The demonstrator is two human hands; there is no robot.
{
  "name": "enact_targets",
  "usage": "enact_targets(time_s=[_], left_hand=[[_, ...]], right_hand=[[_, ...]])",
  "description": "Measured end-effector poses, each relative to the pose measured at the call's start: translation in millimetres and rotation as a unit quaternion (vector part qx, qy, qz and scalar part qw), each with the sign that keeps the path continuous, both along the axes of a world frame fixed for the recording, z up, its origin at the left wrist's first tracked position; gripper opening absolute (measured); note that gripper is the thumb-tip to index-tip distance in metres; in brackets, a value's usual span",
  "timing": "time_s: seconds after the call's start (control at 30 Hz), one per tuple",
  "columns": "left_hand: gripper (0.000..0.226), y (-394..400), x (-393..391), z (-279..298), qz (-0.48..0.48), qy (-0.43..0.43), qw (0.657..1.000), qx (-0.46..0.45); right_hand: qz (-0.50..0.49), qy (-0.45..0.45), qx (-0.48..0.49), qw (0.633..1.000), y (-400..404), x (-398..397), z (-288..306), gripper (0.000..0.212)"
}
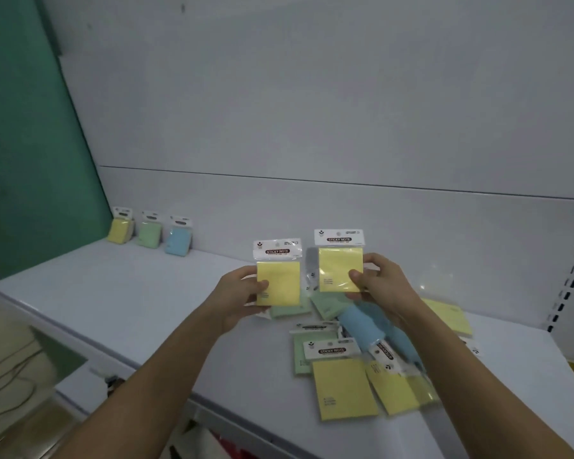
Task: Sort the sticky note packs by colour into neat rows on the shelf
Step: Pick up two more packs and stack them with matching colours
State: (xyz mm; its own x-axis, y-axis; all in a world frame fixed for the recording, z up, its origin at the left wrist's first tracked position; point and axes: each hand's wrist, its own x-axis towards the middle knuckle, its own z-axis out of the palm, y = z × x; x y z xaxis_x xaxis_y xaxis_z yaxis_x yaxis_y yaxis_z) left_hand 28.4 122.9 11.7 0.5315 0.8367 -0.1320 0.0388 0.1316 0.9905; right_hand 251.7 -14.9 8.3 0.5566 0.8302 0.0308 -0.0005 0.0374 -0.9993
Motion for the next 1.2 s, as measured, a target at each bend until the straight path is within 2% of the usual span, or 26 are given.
enact_targets(time_s=[0.17,0.4,0.67,0.77,0.93,1.2], left_hand=[[0.021,18.8,-63.0,5.6,0.029,-0.029,0.999,0.003],[0.028,59.0,-172.2,5.1,0.075,-0.047,0.996,0.009],[0.026,111.2,-294.5,13.3,0.119,-0.036,0.991,0.05],[0.026,136.7,-330.7,10.6,0.124,-0.033,0.99,0.058],[0.026,186.8,-367.3,-1.5,0.136,-0.022,0.989,0.049],[0.025,282.7,-383.3,-21.4,0.144,-0.031,0.989,0.017]], right_hand=[[0.022,-0.006,0.041,0.999,28.6,-55.3,1.0,0.014],[0.029,-0.009,0.058,0.998,84.3,-161.0,-0.6,0.016],[0.024,-0.053,0.033,0.998,140.0,-271.8,0.5,0.014],[0.014,-0.036,0.03,0.999,163.6,-301.8,-7.0,0.015],[0.031,-0.028,0.017,0.999,213.8,-339.3,-10.8,0.016],[0.06,-0.001,-0.014,0.998,330.3,-360.6,-22.1,0.017]])
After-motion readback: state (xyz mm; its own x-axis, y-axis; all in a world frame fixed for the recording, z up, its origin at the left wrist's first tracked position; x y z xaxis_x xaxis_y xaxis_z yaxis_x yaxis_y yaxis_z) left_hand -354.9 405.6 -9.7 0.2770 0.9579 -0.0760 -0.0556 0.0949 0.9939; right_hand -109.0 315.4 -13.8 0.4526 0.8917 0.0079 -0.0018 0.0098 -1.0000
